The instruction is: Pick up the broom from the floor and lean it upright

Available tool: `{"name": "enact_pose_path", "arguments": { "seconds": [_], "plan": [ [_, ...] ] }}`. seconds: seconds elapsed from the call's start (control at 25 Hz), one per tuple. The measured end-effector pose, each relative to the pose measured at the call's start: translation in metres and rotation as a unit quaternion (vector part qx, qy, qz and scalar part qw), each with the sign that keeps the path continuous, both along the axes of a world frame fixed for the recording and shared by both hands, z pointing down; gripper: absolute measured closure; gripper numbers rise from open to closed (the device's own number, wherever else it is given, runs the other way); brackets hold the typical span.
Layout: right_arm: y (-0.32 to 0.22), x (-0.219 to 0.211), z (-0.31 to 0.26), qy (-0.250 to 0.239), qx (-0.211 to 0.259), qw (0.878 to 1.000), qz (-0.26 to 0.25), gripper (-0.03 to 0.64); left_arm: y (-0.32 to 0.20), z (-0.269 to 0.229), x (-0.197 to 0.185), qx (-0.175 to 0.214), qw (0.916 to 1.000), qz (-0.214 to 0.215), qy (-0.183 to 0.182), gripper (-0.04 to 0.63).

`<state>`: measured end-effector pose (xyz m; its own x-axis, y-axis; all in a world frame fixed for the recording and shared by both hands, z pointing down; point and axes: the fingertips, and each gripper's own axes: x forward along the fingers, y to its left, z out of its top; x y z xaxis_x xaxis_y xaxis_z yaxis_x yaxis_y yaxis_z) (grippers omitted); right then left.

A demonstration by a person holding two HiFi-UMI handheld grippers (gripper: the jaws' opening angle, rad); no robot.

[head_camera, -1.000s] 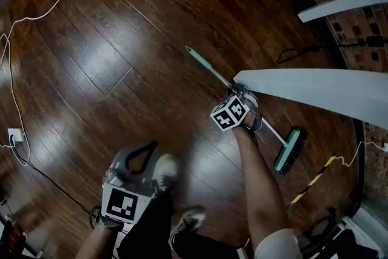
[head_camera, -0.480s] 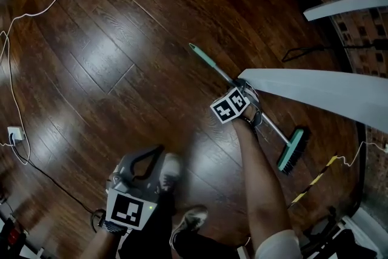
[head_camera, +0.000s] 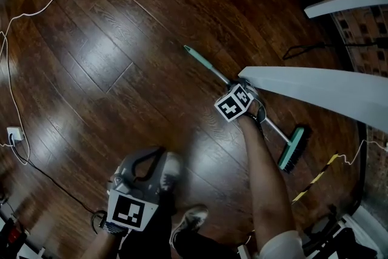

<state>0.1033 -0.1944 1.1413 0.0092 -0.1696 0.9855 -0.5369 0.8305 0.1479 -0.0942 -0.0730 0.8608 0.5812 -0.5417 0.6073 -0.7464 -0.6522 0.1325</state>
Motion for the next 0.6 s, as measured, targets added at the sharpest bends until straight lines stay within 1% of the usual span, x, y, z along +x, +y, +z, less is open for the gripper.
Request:
{"name": "enact_pose_path", "arguments": {
  "seconds": [0.2, 0.28, 0.4, 0.52, 0.6],
  "plan": [
    [0.000, 0.000, 0.000, -0.002, 0.017, 1.000, -0.013, 0.541, 0.002, 0.002, 0.001, -0.004, 0.9999, -0.008, 0.009, 0.595],
    [0.002, 0.004, 0.000, -0.006, 0.015, 1.000, -0.012, 0.539, 0.002, 0.001, -0.001, -0.005, 0.9998, -0.013, 0.012, 0.594],
    [0.012, -0.002, -0.005, -0.008, 0.007, 1.000, -0.011, 0.532, 0.001, -0.004, -0.007, 0.000, 0.9999, -0.015, 0.005, 0.595],
    [0.035, -0.008, -0.019, -0.012, 0.012, 1.000, -0.024, 0.532, 0.002, -0.016, -0.016, -0.014, 0.9993, -0.034, 0.000, 0.594],
    [0.039, -0.007, -0.039, -0.013, 0.022, 0.999, -0.034, 0.532, -0.003, -0.031, -0.019, -0.011, 0.9989, -0.046, 0.002, 0.595]
  ]
}}
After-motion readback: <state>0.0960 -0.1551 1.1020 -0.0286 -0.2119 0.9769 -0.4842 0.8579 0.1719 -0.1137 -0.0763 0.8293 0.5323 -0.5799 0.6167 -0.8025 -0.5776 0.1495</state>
